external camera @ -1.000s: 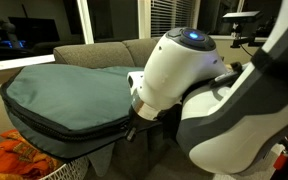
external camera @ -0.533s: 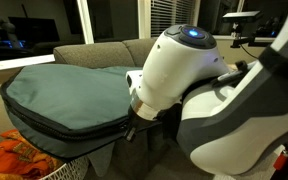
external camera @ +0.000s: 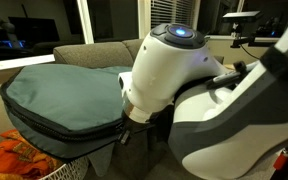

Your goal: Open the zip to the left

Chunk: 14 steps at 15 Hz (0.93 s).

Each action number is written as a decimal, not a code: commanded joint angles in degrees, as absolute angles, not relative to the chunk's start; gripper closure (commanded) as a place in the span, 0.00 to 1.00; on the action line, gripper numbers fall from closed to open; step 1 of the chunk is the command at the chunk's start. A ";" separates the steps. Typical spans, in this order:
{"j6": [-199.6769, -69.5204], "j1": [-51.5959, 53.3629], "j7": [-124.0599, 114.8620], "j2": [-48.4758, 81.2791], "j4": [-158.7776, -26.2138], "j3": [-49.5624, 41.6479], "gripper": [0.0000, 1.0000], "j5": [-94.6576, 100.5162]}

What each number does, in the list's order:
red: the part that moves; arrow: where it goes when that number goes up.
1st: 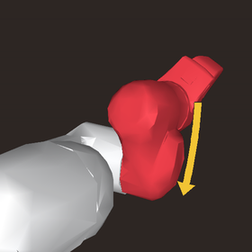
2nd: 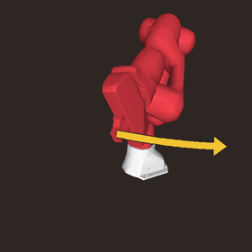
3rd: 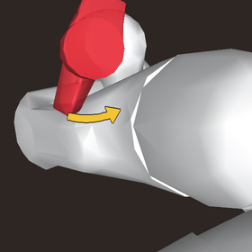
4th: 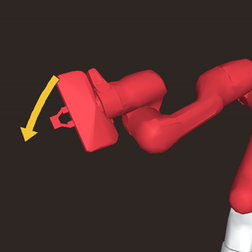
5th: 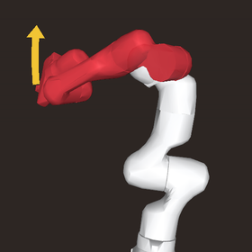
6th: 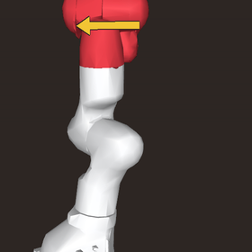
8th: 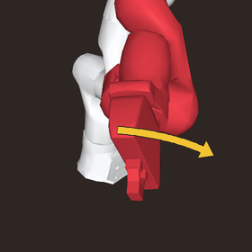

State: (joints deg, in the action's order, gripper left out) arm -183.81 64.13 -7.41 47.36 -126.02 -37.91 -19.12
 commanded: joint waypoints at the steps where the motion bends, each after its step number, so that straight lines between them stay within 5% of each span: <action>1: -179.48 69.20 -11.70 46.66 -122.92 -39.03 0.99 -16.21; 13: -172.22 70.29 -19.89 48.96 -115.24 -39.33 0.99 -8.74; 14: -171.78 70.35 -20.47 49.07 -115.03 -39.43 0.89 -8.22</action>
